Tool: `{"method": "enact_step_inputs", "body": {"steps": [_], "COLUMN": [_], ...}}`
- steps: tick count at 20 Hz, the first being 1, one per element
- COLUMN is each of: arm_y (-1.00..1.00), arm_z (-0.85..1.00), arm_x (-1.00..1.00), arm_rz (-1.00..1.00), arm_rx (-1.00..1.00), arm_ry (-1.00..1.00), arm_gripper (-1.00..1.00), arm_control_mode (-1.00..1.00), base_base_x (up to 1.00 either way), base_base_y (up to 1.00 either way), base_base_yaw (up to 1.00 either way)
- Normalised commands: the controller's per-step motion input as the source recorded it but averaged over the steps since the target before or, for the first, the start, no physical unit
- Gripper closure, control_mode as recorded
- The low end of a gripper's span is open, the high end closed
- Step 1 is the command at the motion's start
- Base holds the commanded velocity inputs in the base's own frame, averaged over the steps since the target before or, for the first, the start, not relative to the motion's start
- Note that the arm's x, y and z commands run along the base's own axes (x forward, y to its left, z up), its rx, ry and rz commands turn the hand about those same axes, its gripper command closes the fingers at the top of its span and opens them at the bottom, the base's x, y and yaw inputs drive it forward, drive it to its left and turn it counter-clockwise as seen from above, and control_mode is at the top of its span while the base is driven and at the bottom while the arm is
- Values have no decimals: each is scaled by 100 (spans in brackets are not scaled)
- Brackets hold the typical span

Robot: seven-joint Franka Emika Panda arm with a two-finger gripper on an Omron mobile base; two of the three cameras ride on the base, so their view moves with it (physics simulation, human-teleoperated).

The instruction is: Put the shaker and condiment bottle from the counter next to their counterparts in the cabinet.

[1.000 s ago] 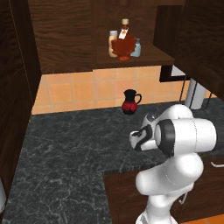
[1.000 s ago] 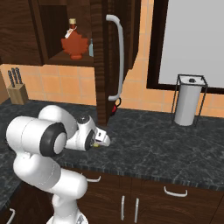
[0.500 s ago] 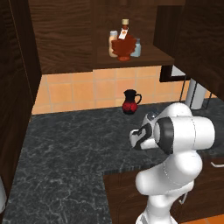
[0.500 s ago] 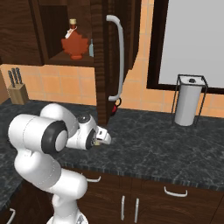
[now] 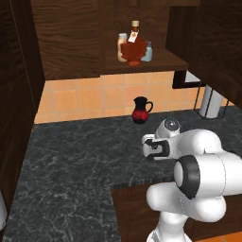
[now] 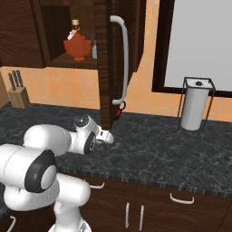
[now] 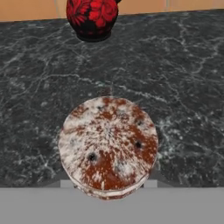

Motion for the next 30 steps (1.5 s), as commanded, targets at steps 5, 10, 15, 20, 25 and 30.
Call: {"method": "enact_step_inputs", "body": {"steps": [5,10,15,20,25,30], "arm_y": [0,0,0,0,0,0], "arm_z": [60,66,67,57,56,55], "arm_x": [-2,0,0,0,0,0], "arm_rz": [0,0,0,0,0,0], "arm_rx": [0,0,0,0,0,0], "arm_ry": [-2,0,0,0,-1,-1], "arm_gripper": [100,100,100,100,100,100], "arm_control_mode": [-100,-100,-100,-100,-100,-100], "base_base_x": [0,0,0,0,0,0], "base_base_y": [0,0,0,0,0,0], "base_base_yaw": [0,0,0,0,0,0]}}
